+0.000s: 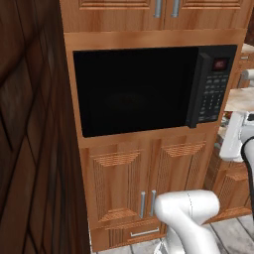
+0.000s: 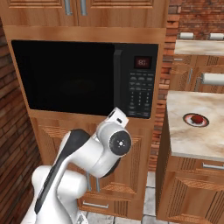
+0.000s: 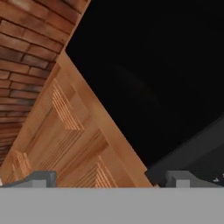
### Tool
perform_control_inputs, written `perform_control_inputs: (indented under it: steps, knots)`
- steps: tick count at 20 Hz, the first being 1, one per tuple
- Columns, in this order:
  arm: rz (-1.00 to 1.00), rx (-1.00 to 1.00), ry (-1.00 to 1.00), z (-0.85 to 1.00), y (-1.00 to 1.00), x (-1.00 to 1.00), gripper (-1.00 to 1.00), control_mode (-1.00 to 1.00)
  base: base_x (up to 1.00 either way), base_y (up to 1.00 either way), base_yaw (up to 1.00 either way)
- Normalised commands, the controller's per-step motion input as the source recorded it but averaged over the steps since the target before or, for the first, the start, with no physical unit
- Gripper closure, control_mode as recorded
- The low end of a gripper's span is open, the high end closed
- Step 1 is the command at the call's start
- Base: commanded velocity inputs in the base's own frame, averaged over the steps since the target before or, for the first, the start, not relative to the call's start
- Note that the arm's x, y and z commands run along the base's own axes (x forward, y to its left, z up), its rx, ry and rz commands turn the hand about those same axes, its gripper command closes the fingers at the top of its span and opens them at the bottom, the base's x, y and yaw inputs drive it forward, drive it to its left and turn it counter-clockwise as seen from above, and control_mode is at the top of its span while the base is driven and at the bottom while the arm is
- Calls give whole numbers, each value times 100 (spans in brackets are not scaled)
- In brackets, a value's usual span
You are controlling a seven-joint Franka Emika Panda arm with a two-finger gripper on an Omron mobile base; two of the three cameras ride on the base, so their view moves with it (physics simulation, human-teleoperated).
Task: Remove the mango from the bowl and place it on the small plate. Then place the bowl with only the shrimp in the microwave, close the door, and press the start button to microwave the shrimp.
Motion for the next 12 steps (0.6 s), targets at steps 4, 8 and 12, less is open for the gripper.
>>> perform_control_inputs:
  steps: [4,8,12]
  knots:
    - [1,0,0,-19,5,41,-100,-100,0,0,0]
    - [0,0,0,-18,-5,41,-100,-100,0,0,0]
    - [-1,0,0,-12,-8,44,-100,-100,0,0,0]
